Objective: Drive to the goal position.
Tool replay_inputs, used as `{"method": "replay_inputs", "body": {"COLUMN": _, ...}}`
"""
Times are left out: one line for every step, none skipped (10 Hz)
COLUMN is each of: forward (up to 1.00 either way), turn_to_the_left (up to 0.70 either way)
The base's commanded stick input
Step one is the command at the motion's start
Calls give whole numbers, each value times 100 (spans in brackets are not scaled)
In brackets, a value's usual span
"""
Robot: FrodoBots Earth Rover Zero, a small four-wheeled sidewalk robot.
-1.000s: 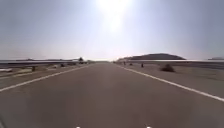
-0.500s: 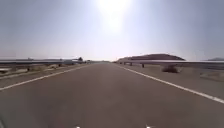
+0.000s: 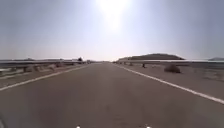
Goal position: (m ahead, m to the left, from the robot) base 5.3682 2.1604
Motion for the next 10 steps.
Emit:
{"method": "replay_inputs", "body": {"forward": 70, "turn_to_the_left": 0}}
{"method": "replay_inputs", "body": {"forward": 70, "turn_to_the_left": 0}}
{"method": "replay_inputs", "body": {"forward": 70, "turn_to_the_left": 0}}
{"method": "replay_inputs", "body": {"forward": 70, "turn_to_the_left": 0}}
{"method": "replay_inputs", "body": {"forward": 70, "turn_to_the_left": 0}}
{"method": "replay_inputs", "body": {"forward": 70, "turn_to_the_left": 0}}
{"method": "replay_inputs", "body": {"forward": 70, "turn_to_the_left": 0}}
{"method": "replay_inputs", "body": {"forward": 70, "turn_to_the_left": 0}}
{"method": "replay_inputs", "body": {"forward": 70, "turn_to_the_left": 0}}
{"method": "replay_inputs", "body": {"forward": 70, "turn_to_the_left": 0}}
